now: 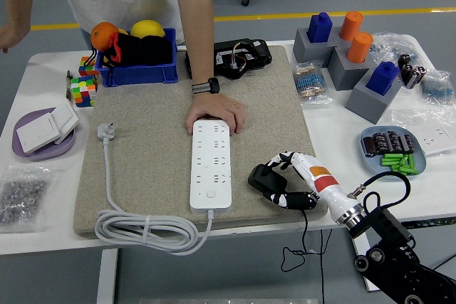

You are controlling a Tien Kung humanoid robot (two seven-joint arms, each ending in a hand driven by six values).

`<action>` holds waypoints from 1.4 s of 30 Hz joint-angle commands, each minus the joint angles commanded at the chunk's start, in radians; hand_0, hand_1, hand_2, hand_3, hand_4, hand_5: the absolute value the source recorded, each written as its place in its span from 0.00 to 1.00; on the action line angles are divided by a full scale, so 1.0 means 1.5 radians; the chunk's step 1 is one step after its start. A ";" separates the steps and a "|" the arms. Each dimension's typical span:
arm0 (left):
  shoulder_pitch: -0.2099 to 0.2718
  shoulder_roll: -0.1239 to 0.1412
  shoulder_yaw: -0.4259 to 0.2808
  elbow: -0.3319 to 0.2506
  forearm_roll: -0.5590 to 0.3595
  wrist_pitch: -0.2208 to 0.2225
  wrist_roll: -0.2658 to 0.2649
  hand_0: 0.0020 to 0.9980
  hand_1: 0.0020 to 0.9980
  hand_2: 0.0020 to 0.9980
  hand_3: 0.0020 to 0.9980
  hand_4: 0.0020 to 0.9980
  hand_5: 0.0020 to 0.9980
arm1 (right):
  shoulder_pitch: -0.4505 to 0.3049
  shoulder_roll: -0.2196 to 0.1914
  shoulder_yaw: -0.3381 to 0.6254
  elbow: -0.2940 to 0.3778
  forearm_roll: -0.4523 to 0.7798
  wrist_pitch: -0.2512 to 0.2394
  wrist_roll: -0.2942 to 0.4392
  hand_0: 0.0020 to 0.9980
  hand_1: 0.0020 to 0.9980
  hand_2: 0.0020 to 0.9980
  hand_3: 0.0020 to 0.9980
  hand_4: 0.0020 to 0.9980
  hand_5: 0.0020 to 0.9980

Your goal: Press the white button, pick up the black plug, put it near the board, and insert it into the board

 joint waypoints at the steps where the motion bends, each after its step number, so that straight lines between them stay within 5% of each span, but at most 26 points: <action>1: 0.000 0.000 0.000 0.000 0.000 0.000 0.000 0.83 0.80 0.77 0.80 0.60 0.49 | 0.000 0.000 -0.001 -0.001 0.001 -0.002 0.003 0.46 0.54 0.56 0.48 0.84 0.01; 4: 0.000 0.000 -0.001 0.000 0.001 0.000 0.000 0.83 0.80 0.77 0.80 0.60 0.49 | 0.000 -0.002 -0.002 -0.004 0.000 -0.004 0.006 0.41 0.48 0.52 0.48 0.78 0.00; 42: -0.001 0.000 0.002 0.000 -0.002 0.000 0.000 0.83 0.80 0.77 0.80 0.60 0.49 | 0.002 -0.010 -0.010 -0.010 0.018 -0.008 0.038 0.39 0.45 0.44 0.52 0.79 0.00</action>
